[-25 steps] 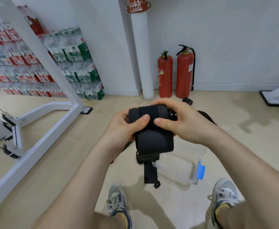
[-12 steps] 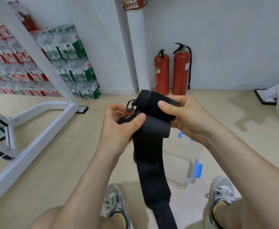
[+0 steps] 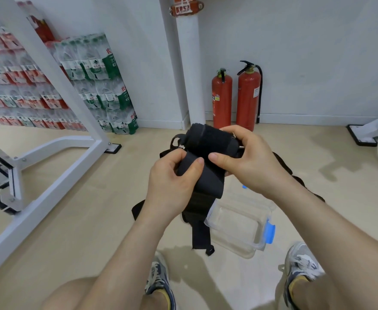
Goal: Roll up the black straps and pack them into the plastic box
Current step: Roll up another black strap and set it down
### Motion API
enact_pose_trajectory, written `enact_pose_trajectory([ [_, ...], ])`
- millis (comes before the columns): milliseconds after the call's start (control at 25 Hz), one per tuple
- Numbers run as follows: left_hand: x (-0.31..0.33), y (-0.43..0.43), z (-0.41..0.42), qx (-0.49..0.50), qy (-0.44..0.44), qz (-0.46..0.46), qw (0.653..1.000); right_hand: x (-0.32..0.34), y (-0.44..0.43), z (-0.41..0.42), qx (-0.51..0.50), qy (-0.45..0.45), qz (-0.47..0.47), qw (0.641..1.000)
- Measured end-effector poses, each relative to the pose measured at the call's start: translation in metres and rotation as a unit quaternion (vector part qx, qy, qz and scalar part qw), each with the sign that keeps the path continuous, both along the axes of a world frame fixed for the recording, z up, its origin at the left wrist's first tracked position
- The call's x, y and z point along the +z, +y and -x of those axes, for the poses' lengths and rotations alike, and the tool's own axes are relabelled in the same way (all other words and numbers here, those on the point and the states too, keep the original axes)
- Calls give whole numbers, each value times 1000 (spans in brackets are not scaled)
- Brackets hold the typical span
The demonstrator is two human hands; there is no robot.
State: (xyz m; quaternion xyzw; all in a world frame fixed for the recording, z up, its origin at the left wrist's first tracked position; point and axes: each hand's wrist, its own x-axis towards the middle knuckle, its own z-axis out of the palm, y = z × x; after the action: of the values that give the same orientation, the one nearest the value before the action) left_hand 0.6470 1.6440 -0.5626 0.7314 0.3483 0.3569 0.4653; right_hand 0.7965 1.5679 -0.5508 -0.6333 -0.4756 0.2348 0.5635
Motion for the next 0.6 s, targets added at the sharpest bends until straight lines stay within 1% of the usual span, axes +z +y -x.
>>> enact_pose_trajectory([
  [80, 2, -5, 0, 0, -28, 50, 998, -5, 2, 2, -15, -113, -35, 993],
  [120, 2, -7, 0, -2, -45, 91, 995, -8, 3, 2, -18, -148, -50, 988],
  [160, 2, -7, 0, -14, -63, 133, 989, -10, 4, 3, -20, -159, -63, 985],
  [240, 3, -5, 3, -41, -75, 208, 974, -12, 4, 5, -16, -137, -88, 987],
  [360, 6, -5, 3, -46, -76, 275, 957, -14, 2, 13, 4, -101, -94, 990],
  [400, 6, -5, 2, -38, -77, 285, 955, -15, 3, 15, 15, -73, -81, 994],
  [440, 7, -5, 2, -30, -74, 287, 955, -15, 5, 16, 31, -21, -61, 997],
  [480, 6, -4, 2, -26, -68, 283, 956, -12, 5, 15, 57, 55, -33, 996],
  [520, 5, -3, 3, -25, -62, 274, 959, -10, 5, 11, 90, 132, -1, 987],
  [560, 4, -2, 5, -35, -55, 259, 964, -7, 3, 5, 123, 186, 30, 974],
  [600, 3, -2, 7, -52, -42, 239, 969, -4, 2, -3, 150, 198, 55, 967],
])
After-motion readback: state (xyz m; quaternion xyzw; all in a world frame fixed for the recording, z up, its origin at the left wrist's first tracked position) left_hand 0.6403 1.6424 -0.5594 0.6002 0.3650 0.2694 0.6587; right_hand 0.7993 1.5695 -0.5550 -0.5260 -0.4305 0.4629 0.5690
